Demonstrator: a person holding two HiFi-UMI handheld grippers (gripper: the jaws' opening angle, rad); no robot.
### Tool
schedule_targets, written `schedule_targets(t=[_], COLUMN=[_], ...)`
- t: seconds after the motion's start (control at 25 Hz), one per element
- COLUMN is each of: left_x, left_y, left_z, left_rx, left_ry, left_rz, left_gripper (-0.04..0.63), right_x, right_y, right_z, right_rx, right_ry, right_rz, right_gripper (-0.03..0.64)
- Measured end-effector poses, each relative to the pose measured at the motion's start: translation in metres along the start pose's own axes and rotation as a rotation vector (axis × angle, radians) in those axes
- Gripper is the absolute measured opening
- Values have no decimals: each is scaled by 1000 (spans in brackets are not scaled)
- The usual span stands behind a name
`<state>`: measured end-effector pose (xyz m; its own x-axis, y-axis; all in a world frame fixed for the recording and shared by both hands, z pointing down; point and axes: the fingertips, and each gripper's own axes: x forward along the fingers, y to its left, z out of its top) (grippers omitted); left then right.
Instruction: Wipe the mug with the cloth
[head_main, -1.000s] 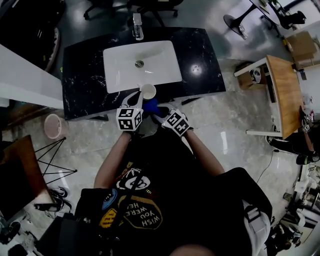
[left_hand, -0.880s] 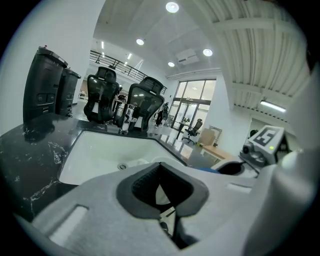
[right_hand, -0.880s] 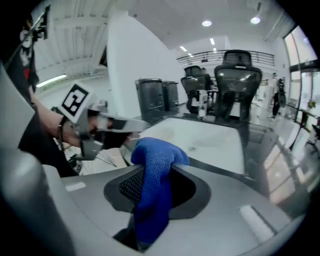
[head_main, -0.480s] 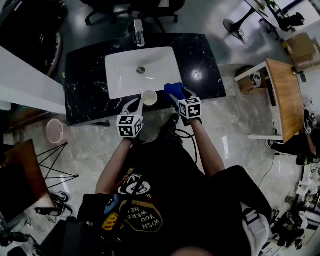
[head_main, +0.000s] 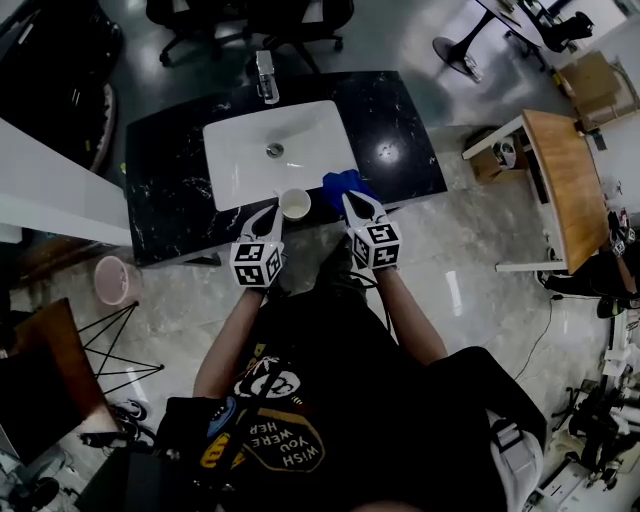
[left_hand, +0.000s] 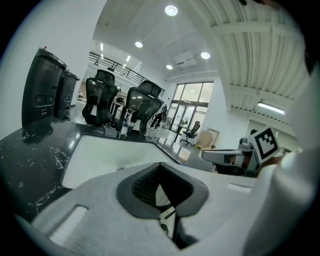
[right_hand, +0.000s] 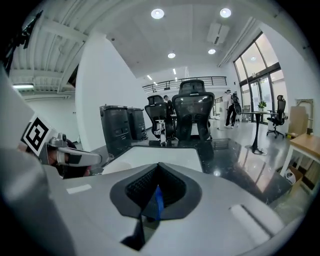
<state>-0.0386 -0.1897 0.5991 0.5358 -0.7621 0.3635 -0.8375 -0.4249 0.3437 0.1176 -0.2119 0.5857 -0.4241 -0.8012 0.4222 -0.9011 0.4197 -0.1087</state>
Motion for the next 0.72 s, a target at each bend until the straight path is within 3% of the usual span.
schedule_targets(t=[0.28, 0.44, 0.72], left_x=[-3, -1, -10], left_y=[5, -2, -21], left_z=[13, 26, 40], left_rx=[46, 136, 126], left_ry=[-19, -14, -25], left_rz=[-1, -28, -75], left_gripper=[3, 3, 3], right_x=[-1, 2, -5], right_y=[7, 6, 8], right_z=[15, 32, 48], right_rx=[8, 25, 7], right_ry=[-50, -75, -61], right_rz=[4, -1, 29], right_gripper=[0, 0, 0])
